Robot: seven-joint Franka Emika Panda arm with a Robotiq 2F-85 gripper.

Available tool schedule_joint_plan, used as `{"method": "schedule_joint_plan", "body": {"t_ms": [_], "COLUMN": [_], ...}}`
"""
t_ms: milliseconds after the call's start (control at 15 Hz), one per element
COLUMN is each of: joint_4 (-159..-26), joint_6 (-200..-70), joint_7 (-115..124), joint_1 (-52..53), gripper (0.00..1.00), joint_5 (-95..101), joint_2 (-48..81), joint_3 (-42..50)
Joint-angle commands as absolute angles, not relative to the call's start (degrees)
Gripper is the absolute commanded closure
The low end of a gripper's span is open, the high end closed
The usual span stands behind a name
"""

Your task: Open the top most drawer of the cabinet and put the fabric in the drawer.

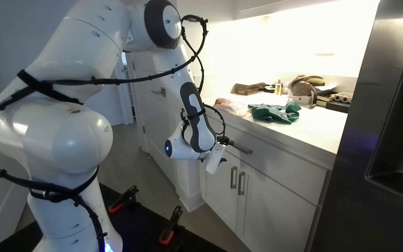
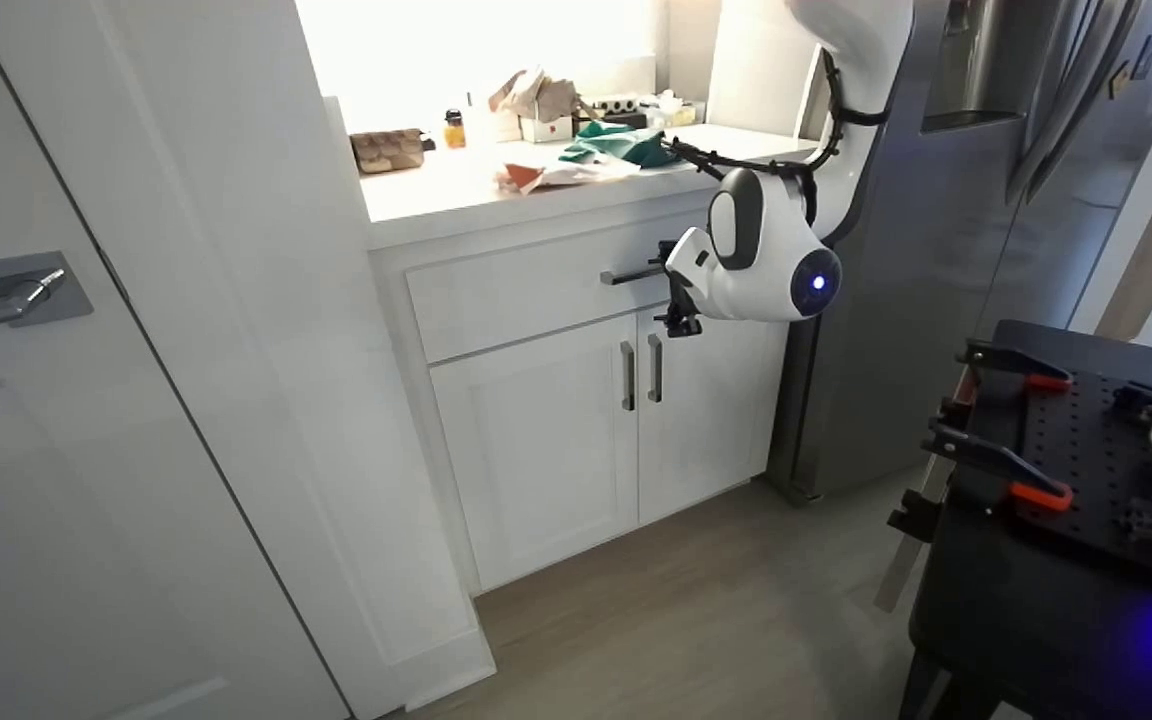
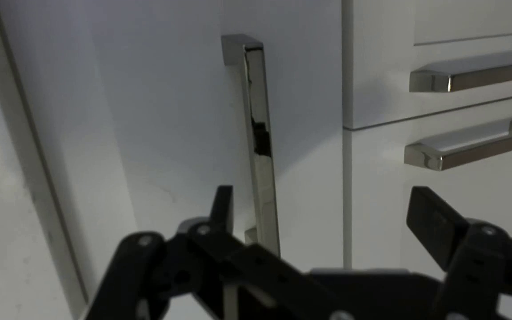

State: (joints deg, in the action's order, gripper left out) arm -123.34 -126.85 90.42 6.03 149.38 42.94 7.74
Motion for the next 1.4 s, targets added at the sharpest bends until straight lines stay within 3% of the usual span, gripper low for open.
{"method": "schedule_joint_plan", "body": {"t_ms": [0, 533, 1333], "joint_4": [-123.51, -121.50, -115.09], "joint_6": [-125.84, -125.42, -125.08], "joint_7": [93.70, 102.01, 104.22], "joint_1": [10.57, 9.98, 9.53], "gripper": [0.00, 0.00, 0.00], "joint_5": [149.37, 149.37, 149.37], "joint_2": [44.29, 46.77, 51.27], "joint_3": [13.93, 20.03, 19.16]}}
